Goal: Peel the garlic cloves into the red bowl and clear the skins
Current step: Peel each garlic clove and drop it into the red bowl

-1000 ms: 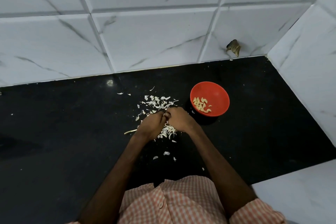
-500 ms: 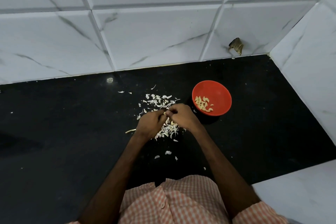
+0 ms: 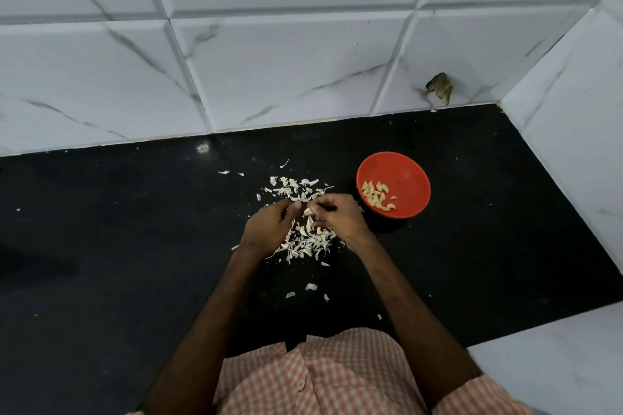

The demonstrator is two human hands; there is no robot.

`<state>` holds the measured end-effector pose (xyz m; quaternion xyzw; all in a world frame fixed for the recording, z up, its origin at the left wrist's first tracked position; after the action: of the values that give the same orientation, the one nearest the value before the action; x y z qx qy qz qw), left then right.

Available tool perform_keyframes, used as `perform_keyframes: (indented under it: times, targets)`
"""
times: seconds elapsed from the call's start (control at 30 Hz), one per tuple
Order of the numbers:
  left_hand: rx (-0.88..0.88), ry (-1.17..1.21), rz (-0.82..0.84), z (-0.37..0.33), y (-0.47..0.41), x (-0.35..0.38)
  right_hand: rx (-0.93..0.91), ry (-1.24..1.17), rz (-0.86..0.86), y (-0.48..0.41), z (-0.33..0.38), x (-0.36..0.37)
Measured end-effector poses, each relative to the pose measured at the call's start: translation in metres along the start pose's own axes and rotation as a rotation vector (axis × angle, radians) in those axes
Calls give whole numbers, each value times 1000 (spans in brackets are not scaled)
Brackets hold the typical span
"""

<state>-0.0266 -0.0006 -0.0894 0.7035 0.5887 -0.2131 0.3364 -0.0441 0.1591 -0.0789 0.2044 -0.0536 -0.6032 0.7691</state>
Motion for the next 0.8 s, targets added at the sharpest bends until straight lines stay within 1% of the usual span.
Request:
perform_keyframes:
  times: [0.1, 0.23, 0.33, 0.43, 0.5, 0.63, 0.8]
  targets:
    - [7, 61, 16, -1, 0, 5, -20, 7, -23, -1, -3, 2]
    - [76, 147, 24, -11, -1, 7, -33, 40, -52, -3, -4, 5]
    - [92, 296, 54, -14, -2, 11, -45, 94, -65, -6, -1, 3]
    - [25, 546, 67, -8, -4, 16, -40, 70, -65, -7, -3, 2]
    - [-10, 630, 49, -4, -6, 14, -24, 40, -61, -7, -7, 1]
    - [20, 559, 39, -7, -6, 9, -4, -7, -64, -6, -13, -3]
    - [57, 428, -5, -12, -6, -1, -64, 36, -67, -6, -5, -3]
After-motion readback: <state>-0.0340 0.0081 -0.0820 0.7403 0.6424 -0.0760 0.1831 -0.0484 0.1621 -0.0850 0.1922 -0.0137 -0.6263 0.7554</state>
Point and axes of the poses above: each hand's wrist, its own y-axis away from the middle knuckle, its own x-axis out of the palm, z = x × y, the point moved 9 cm from there along -y, towards the middle knuckle, and after that the axes turned 3 degrees about z, right-handed, at the moved point
